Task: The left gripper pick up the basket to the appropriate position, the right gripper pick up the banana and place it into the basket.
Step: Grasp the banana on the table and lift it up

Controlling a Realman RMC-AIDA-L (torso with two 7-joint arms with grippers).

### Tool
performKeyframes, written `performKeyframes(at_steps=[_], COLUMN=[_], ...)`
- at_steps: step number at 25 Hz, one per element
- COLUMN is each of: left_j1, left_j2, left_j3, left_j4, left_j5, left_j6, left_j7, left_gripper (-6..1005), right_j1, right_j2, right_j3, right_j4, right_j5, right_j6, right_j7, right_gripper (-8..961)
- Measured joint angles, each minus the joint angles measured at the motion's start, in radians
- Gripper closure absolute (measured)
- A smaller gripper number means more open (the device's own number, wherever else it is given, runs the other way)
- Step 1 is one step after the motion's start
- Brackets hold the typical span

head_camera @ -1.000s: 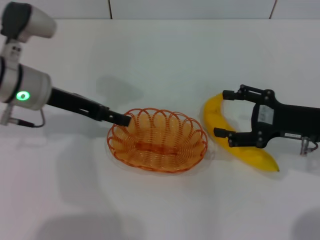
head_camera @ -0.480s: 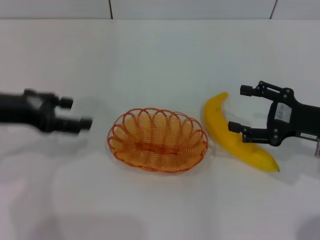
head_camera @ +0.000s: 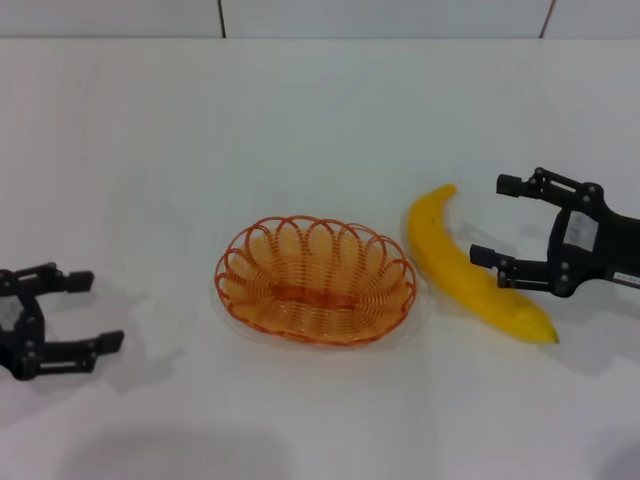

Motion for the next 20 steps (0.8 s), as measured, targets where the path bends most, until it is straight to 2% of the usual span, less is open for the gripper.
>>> performKeyframes(at_steps=[3,6,9,12,16,20], left_j1=[-0.026,-0.048,-0.07,-0.095,-0.109,-0.112], left_j2=[0.002,0.001,-0.001,-0.003,0.002,0.003], left_j3=[-0.082,-0.116,-0.12,-0.12,-0.122,-0.123], left_j4=[-0.085,-0.118,-0.121,-0.134,-0.176,-0.185], left_j5=[-0.015,-0.018,-0.018,-0.023,-0.041,-0.044], left_j6=[0.0,0.001,0.001,0.002,0.002,-0.002], left_j7=[0.071,0.105,0.109,0.113,0.133,0.144], left_gripper=[122,122,123,123,123,123], right_j1=[0.0,0.002,0.018,0.049,0.111,0.181], right_j2=[0.0,0.001,0.005,0.003,0.003,0.003], right_j3=[0.004,0.004,-0.004,-0.044,-0.208,-0.428], right_j4=[-0.001,-0.032,-0.144,-0.284,-0.476,-0.589], right_j5=[0.0,0.0,-0.003,-0.024,-0.13,-0.269], right_j6=[-0.01,-0.051,-0.1,-0.104,-0.067,-0.024], right_j7=[0.008,0.078,0.283,0.588,0.964,1.208], right_gripper=[66,66,66,66,66,67])
